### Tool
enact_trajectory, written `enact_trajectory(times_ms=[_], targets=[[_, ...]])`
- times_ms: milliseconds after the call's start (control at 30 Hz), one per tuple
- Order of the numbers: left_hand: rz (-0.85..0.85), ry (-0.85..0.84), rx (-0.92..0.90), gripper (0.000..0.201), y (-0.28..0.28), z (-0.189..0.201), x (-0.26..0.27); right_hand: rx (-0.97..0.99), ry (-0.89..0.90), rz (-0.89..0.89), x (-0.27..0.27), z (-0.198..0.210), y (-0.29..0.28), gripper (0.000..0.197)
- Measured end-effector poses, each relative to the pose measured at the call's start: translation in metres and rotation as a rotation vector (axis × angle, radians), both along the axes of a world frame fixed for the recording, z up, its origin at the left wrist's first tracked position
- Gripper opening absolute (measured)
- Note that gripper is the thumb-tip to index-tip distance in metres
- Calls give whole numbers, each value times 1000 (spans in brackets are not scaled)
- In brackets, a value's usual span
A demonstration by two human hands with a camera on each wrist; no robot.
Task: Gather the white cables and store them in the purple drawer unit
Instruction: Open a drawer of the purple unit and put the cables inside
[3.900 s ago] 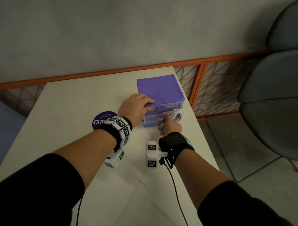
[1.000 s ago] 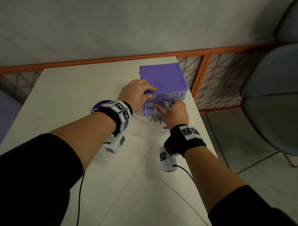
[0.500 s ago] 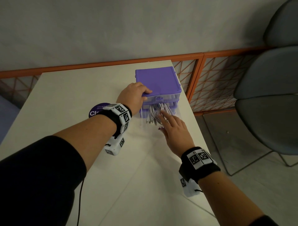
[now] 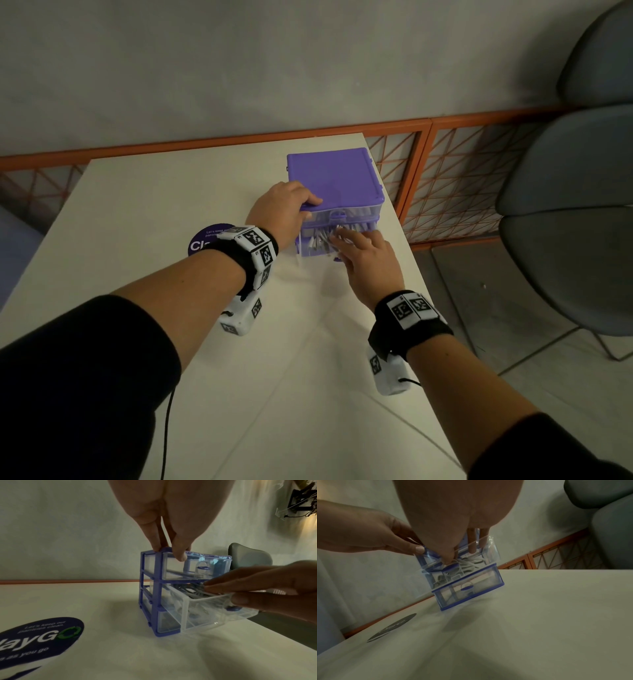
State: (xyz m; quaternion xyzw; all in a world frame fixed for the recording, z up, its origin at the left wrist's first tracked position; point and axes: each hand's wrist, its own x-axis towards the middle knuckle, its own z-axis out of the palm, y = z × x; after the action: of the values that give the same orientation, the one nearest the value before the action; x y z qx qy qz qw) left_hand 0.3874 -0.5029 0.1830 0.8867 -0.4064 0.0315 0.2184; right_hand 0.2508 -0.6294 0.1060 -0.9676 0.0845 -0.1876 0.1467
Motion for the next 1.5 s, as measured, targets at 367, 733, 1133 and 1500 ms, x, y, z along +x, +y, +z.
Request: enact_trajectory(times_ms=[367, 733, 1133, 1500], targets=[[76, 323, -210, 94, 26, -41, -21, 703, 50, -239, -11, 3, -30, 86], [80, 692, -450, 103, 26, -58, -21, 944, 95, -16, 7, 16, -54, 78], [251, 461, -471, 61, 11, -61, -13, 884, -98, -336, 28, 4, -50, 43], [276, 430, -395, 50, 10, -53, -10, 908, -119, -376, 30, 6, -41, 41]])
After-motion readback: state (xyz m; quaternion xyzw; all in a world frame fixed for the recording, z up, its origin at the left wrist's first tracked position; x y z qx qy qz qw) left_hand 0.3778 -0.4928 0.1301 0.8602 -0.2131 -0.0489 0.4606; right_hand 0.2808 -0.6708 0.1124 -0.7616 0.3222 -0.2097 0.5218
